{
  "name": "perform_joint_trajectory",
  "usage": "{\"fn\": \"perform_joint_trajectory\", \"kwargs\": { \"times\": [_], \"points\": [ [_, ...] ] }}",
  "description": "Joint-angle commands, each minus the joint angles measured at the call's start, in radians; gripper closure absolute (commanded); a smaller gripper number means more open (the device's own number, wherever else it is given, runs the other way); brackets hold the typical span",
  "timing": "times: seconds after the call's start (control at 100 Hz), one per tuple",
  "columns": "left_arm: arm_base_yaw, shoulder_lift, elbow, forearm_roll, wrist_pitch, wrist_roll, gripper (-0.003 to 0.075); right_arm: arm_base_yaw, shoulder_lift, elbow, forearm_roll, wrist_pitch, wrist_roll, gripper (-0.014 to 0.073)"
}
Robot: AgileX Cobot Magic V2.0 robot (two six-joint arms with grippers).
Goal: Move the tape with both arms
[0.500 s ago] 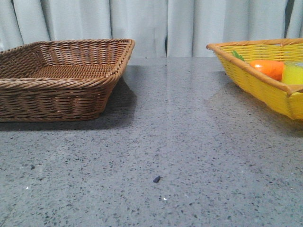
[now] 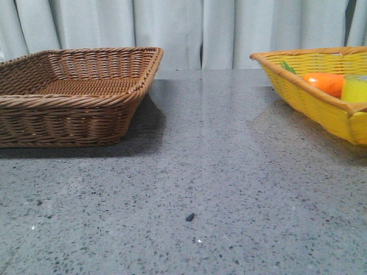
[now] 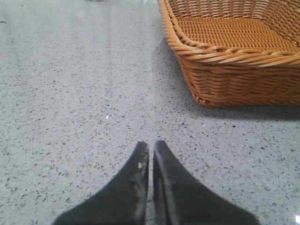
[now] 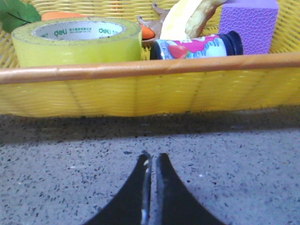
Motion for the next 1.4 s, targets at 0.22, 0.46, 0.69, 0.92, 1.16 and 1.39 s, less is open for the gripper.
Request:
{"fn": "perform_joint_trajectory", "kwargs": {
  "times": [0.22,0.46,0.69,0.92,1.16,1.39],
  "points": [
    [0.001,-0.029,0.01,0.0,-0.048,-0.009,0.0741,-0.006,-0.018,0.019,-0.01,-0.008,-0.007,0.0668],
    [0.001,-0.029,0.01,0.0,-0.048,-0.009,0.0741,-0.006,-0.018,0.019,-0.01,-0.008,-0.007,0.0668],
    [0.001,-0.029,0.01,0.0,-0.049,-0.009,0.0741,-0.006,-0.018,0.019,-0.01,-0.01,-0.007,0.0668],
    [0.001,-0.029,0.01,0.0,-0.049,-0.009,0.0741,-0.006,-0.018,0.019,-0.01,-0.02,-0.007,0.0668],
    [0.001,-0.029,0.01,0.0,-0.097,-0.009,0.0741,-0.006,-0.018,0.019,-0.01,-0.075,-0.007,0.0668],
    [0.001,-0.029,0.01,0.0,-0.147,-0.009,0.0741,-0.006,-0.018,0.019,-0.01,-0.093,-0.007,0.0668]
  ]
}}
